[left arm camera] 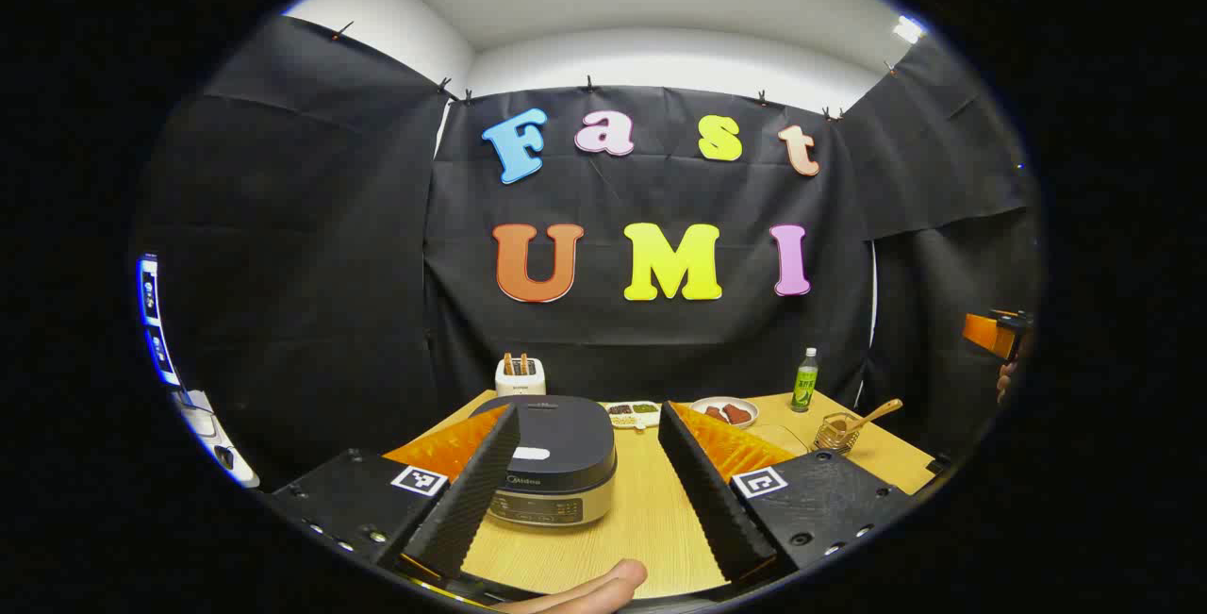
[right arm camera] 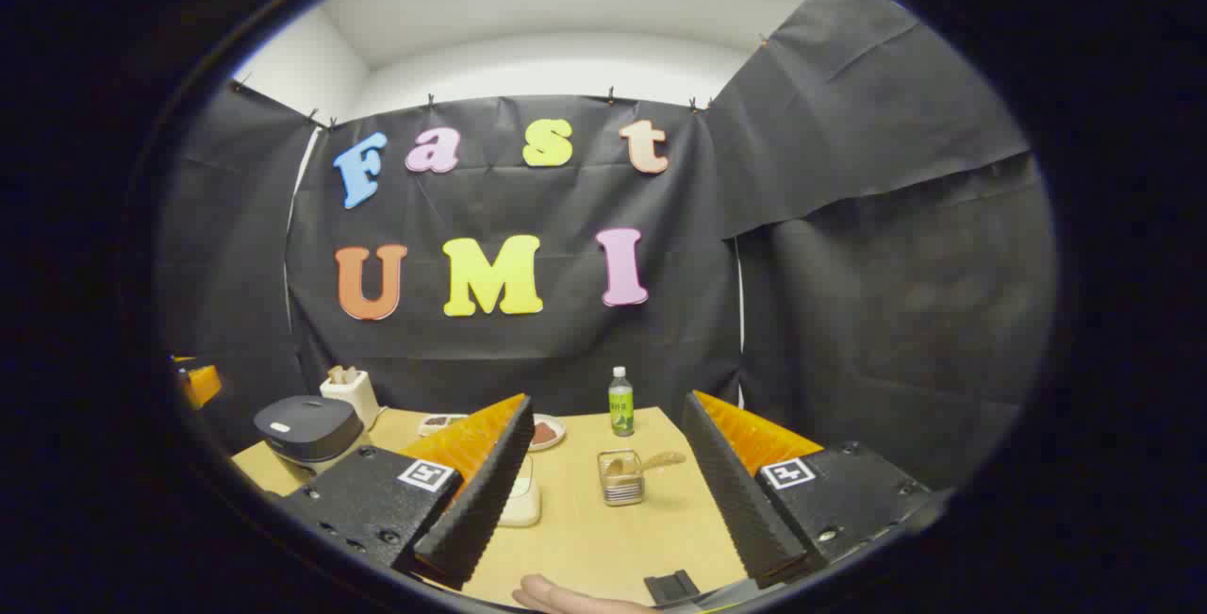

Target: Close the left gripper, press the button to open the rice cooker; take a wooden spoon from the chopstick holder with the right hand, scoop a spoonful of rice and pour it into the rice cooker, then put the wooden spoon back into the chopstick holder.

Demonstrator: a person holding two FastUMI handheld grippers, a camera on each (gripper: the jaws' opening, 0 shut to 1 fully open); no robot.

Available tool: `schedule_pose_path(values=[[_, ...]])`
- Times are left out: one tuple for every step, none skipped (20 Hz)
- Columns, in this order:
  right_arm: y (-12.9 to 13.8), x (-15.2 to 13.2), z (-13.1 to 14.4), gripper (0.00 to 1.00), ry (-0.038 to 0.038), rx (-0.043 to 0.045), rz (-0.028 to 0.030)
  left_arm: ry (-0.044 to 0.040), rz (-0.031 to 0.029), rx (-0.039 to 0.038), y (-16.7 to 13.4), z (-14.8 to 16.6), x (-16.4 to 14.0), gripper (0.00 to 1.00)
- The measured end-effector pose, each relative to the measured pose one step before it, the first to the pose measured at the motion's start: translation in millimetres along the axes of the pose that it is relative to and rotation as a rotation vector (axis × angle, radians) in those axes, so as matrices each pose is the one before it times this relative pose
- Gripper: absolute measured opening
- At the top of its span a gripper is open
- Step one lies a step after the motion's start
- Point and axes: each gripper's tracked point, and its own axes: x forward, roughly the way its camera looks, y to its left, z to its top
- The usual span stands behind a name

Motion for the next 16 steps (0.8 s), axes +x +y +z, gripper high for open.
schedule_pose_path(values=[[-1.89,0.33,-0.79,1.00,-0.00024,-0.01091,-0.00743,0.00158,-0.00399,0.00135,-1.53,-3.16,-0.70,0.94],[1.38,0.65,-2.07,1.00,0.00173,-0.00506,0.00223,-0.00345,-0.00074,0.00071,0.01,0.50,0.24,0.94],[2.95,-0.12,-0.92,1.00,0.00442,0.00287,0.00800,0.00248,0.00003,0.00397,0.07,-1.25,0.64,0.94],[4.07,-0.95,-1.90,1.00,0.00166,0.00542,0.01743,0.00509,0.00082,0.00516,-0.22,-3.22,0.50,0.94],[4.18,0.31,-1.57,1.00,0.00645,-0.00086,0.01433,0.00240,0.00500,0.00287,0.91,-1.41,-0.01,0.94],[-2.30,1.49,-3.31,1.00,0.00474,-0.00385,-0.00050,0.00499,0.00488,-0.00148,1.62,-0.96,1.00,0.94],[-1.59,0.55,-0.26,1.00,-0.00191,-0.00902,-0.00079,0.00474,-0.00123,-0.00501,-0.09,-2.53,0.43,0.94],[0.95,-0.45,0.08,1.00,-0.00207,-0.00891,-0.00054,-0.00072,-0.00358,-0.00676,-0.22,1.24,0.08,0.94],[0.10,-0.44,-0.03,1.00,-0.00113,-0.00505,-0.00087,0.00005,-0.00596,-0.00596,-0.52,-0.16,-0.77,0.94],[0.90,-1.07,0.14,1.00,-0.00240,-0.00154,0.00139,0.00003,-0.00588,-0.00630,0.29,-0.19,0.70,0.94],[1.30,-0.99,0.22,1.00,-0.00200,0.00193,0.00290,0.00204,-0.01597,-0.00849,-3.65,-0.28,0.48,0.94],[0.34,-1.48,-2.27,1.00,0.00188,0.00305,0.00152,0.00825,-0.01743,-0.00462,-4.39,-1.70,-0.58,0.94],[1.85,-1.49,-0.59,1.00,-0.00072,0.00285,0.00401,0.00308,-0.00811,0.00239,-0.89,-0.71,0.53,0.94],[1.40,-1.17,-1.21,1.00,-0.00072,0.00160,0.00493,0.00007,-0.00065,0.00864,1.90,0.04,-0.06,0.95],[0.90,-0.98,-0.26,1.00,-0.00140,0.00080,0.00341,0.00104,0.00619,0.01203,2.64,-0.03,0.56,0.94],[-0.76,-0.51,-1.62,1.00,-0.00128,0.00291,-0.00080,0.00256,0.00710,0.00907,1.49,-1.19,0.66,0.95]])
